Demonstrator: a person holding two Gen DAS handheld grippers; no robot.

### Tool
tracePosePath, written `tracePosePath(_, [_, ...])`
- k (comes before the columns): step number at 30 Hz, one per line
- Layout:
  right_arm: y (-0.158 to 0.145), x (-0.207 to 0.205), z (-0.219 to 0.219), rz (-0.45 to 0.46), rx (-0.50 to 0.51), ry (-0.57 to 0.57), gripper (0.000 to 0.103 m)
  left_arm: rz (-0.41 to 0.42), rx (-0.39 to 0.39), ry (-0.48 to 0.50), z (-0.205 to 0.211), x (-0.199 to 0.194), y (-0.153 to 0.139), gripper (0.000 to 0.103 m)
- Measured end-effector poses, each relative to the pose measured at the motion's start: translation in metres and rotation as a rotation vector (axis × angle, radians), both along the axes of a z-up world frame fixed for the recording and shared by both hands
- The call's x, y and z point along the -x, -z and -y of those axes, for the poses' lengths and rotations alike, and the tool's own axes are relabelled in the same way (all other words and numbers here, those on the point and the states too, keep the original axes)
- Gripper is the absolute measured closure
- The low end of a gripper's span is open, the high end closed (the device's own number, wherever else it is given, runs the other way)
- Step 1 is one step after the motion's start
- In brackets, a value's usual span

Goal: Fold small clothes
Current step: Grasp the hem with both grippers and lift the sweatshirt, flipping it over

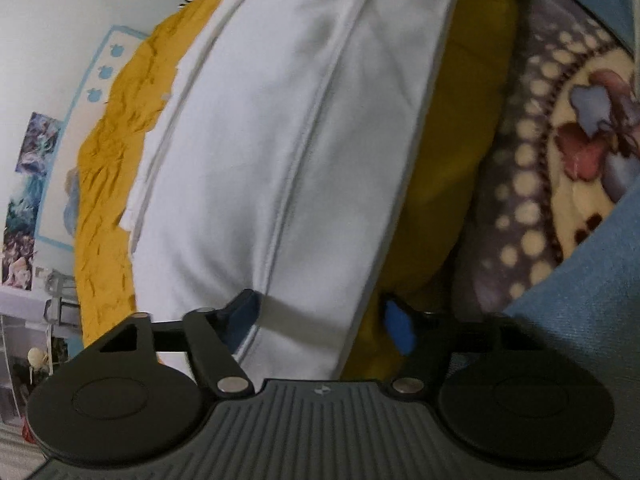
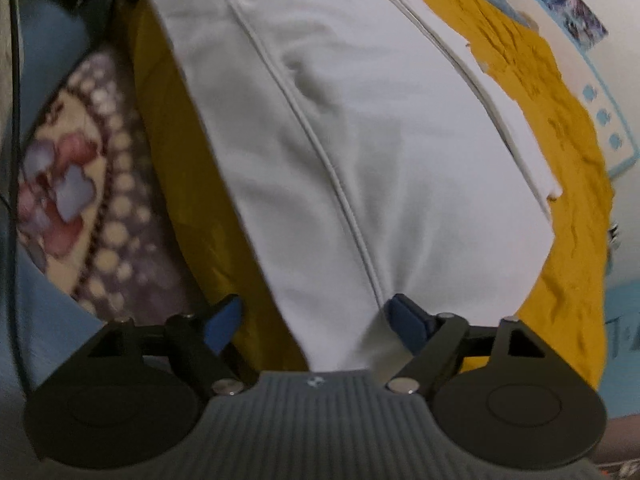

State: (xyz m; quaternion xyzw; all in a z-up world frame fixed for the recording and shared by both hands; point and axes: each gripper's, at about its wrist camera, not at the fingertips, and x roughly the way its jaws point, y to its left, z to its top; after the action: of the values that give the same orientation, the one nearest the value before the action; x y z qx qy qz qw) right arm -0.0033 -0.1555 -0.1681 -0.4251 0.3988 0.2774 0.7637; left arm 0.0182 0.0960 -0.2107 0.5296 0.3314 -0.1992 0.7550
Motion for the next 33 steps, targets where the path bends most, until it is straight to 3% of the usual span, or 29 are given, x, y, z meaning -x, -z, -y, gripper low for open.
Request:
tracePosePath(2, [-0.004, 0.001, 0.001, 0.023, 0.011, 0.001, 0.048, 0.014, 0.042, -0.022, -0.004, 0.001, -0.009, 0.051])
tracePosePath(4, [-0.013, 0.002, 0.004, 0.041, 0.014, 0.004, 0.057, 0.014, 0.094, -0.047, -0.008, 0.001, -0.023, 0.073])
tracePosePath(5, [-0.018, 0.002, 0.006, 0.041, 0.006, 0.004, 0.065, 0.006, 0.122, -0.055, -0.010, 0.002, -0.031, 0.081])
tracePosePath(6, [-0.023, 0.003, 0.007, 0.040, -0.002, 0.004, 0.080, -0.011, 0.149, -0.059, -0.010, 0.003, -0.038, 0.091])
tracePosePath(10, [-0.051, 0.005, 0.011, 0.014, -0.070, 0.014, 0.103, 0.023, 0.219, -0.071, -0.013, 0.012, -0.062, 0.094])
tracePosePath(16, [-0.100, 0.000, 0.023, 0.068, -0.181, 0.078, 0.103, 0.108, 0.350, -0.126, -0.019, 0.004, -0.110, 0.096])
tracePosePath(23, [-0.162, -0.030, 0.035, 0.210, -0.282, 0.163, 0.103, 0.226, 0.429, -0.163, -0.017, -0.035, -0.166, 0.096])
tracePosePath(33, [-0.215, -0.131, 0.021, 0.433, -0.274, 0.186, 0.103, 0.373, 0.424, -0.183, -0.010, -0.146, -0.208, 0.096])
